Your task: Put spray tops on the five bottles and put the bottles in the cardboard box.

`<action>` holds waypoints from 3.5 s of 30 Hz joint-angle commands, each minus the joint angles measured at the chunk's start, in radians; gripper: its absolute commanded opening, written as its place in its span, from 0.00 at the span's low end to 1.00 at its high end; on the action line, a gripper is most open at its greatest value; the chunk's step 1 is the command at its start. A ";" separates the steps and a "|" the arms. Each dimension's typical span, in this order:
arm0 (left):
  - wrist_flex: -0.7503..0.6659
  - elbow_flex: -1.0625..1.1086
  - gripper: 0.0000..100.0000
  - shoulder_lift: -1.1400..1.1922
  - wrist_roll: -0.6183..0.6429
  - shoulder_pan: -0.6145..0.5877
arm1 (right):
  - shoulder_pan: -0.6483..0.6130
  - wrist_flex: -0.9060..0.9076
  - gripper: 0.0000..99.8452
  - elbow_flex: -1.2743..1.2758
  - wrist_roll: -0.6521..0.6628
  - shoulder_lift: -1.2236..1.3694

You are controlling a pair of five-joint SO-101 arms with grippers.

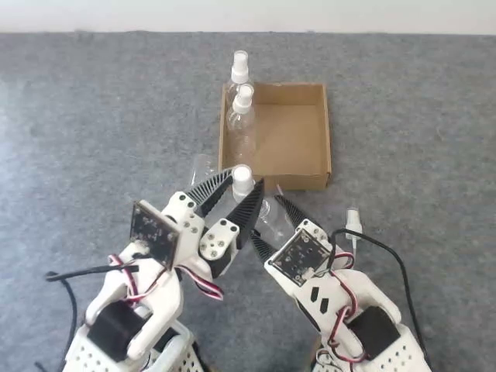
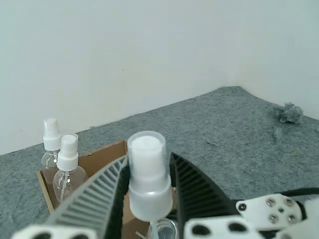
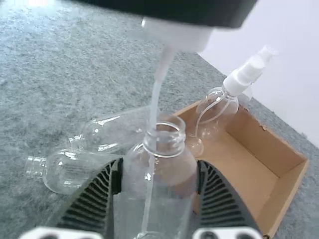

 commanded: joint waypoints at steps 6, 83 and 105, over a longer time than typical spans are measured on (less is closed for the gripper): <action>-0.107 0.076 0.02 0.000 -0.018 0.080 | 0.019 -0.039 0.04 -0.017 0.000 -0.019; -0.195 0.225 0.02 0.000 -0.061 0.081 | 0.065 -0.028 0.01 -0.048 -0.049 -0.021; -0.166 0.217 0.02 0.000 -0.068 0.130 | 0.070 0.001 0.01 -0.049 -0.049 -0.021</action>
